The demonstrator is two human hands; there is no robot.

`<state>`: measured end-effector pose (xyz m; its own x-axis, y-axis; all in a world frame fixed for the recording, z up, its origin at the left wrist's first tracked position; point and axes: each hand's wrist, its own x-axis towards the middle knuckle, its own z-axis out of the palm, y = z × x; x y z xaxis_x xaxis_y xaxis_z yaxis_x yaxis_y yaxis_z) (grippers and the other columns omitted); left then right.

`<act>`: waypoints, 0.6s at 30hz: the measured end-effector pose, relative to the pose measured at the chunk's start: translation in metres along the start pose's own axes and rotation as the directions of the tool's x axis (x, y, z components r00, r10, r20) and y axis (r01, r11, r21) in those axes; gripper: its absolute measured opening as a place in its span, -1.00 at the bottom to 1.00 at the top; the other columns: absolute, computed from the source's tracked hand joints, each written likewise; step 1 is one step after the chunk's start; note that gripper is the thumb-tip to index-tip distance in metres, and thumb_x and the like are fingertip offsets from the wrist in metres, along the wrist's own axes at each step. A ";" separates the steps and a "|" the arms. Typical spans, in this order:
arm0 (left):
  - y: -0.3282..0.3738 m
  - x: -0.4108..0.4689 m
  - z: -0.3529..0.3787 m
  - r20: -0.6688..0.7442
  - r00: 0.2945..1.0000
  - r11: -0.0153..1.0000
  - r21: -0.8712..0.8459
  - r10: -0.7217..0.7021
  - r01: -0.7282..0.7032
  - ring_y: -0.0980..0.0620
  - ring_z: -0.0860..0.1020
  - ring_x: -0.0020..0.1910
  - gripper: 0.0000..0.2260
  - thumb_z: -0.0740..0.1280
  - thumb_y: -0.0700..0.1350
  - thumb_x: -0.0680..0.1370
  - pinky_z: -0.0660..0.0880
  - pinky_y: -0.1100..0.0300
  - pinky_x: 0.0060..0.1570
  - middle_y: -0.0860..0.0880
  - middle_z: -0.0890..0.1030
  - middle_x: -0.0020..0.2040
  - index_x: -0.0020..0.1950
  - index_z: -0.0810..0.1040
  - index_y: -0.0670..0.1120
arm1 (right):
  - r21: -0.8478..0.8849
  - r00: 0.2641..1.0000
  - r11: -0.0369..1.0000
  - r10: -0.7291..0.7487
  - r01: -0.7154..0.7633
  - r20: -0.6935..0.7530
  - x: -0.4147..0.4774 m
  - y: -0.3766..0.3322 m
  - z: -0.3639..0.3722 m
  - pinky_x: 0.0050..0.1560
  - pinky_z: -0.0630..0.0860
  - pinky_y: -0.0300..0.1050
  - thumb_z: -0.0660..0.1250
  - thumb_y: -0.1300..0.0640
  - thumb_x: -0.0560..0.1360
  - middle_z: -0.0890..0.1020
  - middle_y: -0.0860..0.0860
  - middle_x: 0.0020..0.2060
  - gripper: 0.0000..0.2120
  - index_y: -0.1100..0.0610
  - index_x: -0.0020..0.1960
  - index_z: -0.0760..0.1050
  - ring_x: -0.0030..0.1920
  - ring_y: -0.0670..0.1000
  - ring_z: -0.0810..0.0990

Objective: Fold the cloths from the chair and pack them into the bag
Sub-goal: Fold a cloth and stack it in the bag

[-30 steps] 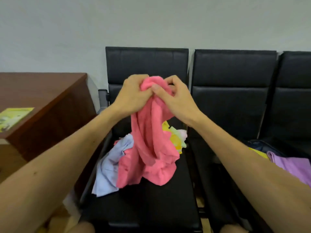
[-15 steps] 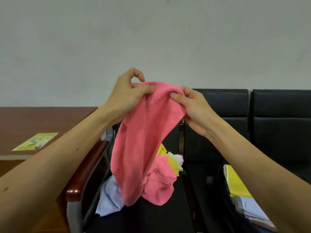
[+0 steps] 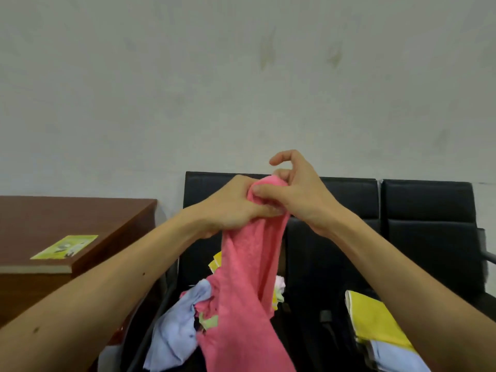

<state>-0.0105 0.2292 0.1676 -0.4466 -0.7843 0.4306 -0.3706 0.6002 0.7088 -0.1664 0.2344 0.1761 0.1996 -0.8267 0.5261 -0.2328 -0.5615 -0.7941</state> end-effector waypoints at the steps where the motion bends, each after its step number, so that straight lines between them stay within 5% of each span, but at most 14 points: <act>1: -0.001 0.000 0.000 -0.033 0.999 0.999 0.032 -0.014 0.016 0.12 0.62 -0.22 -0.93 0.44 -0.14 0.54 0.54 0.25 -0.16 -0.02 0.70 -0.22 -0.12 0.70 -0.08 | 0.027 0.998 0.999 -0.025 0.027 -0.058 -0.006 0.003 0.000 -0.22 0.57 -0.18 0.55 0.13 0.39 0.62 0.21 -0.04 -0.48 -0.02 0.20 0.32 -0.17 0.04 0.64; 3: -0.001 -0.001 0.001 -0.099 0.995 0.999 0.023 -0.030 0.032 0.10 0.55 -0.31 -0.83 0.39 -0.10 0.58 0.47 0.22 -0.27 -0.04 0.65 -0.30 -0.13 0.69 -0.16 | 0.062 0.993 0.997 -0.048 0.055 -0.112 -0.019 0.014 0.000 -0.15 0.58 -0.27 0.59 0.04 0.33 0.59 0.08 0.03 -0.33 -0.03 0.29 0.28 -0.03 -0.03 0.66; 6: 0.008 -0.001 0.003 -0.178 0.982 0.987 -0.157 -0.058 0.030 0.15 0.61 -0.34 -0.81 0.37 -0.08 0.59 0.48 0.28 -0.30 0.07 0.66 -0.33 -0.20 0.66 -0.04 | 0.040 1.000 0.999 0.006 -0.006 0.002 -0.037 0.040 0.009 -0.01 0.61 -0.19 0.63 0.04 0.25 0.60 -0.01 0.11 -0.28 -0.02 0.28 0.34 0.04 -0.11 0.64; 11: 0.039 0.003 -0.008 -0.317 0.947 0.958 -0.280 -0.039 -0.055 0.15 0.49 -0.45 -0.73 0.32 0.01 0.61 0.44 0.29 -0.40 0.10 0.54 -0.44 -0.26 0.56 -0.03 | -0.047 0.987 0.994 0.108 -0.103 0.121 -0.050 0.061 0.026 0.10 0.62 0.11 0.43 0.26 0.50 0.72 0.04 -0.02 -0.81 0.09 0.09 0.58 -0.01 0.05 0.71; 14: 0.051 0.002 -0.020 -0.368 0.929 0.945 -0.316 -0.041 -0.083 0.16 0.49 -0.49 -0.72 0.31 0.01 0.62 0.44 0.31 -0.45 0.09 0.53 -0.46 -0.26 0.55 -0.04 | 0.053 0.965 0.987 0.138 -0.153 0.224 -0.056 0.050 0.023 0.03 0.65 -0.09 0.45 0.25 0.50 0.73 -0.01 -0.02 -0.82 0.10 0.08 0.60 -0.01 0.01 0.71; 18: 0.047 0.000 -0.022 -0.269 0.963 0.968 -0.243 0.000 -0.068 0.16 0.56 -0.39 -0.77 0.32 0.01 0.61 0.50 0.29 -0.35 0.09 0.60 -0.38 -0.19 0.61 -0.05 | 0.339 0.972 0.932 0.054 -0.131 0.227 -0.052 0.015 0.014 -0.07 0.61 -0.20 0.48 0.11 0.42 0.74 0.00 -0.08 -0.77 0.13 0.05 0.61 -0.06 -0.03 0.71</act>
<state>-0.0101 0.2538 0.2138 -0.2108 -0.7977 0.5651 -0.1303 0.5958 0.7925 -0.1669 0.2691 0.1329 0.3977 -0.8262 0.3990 0.0792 -0.4023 -0.9121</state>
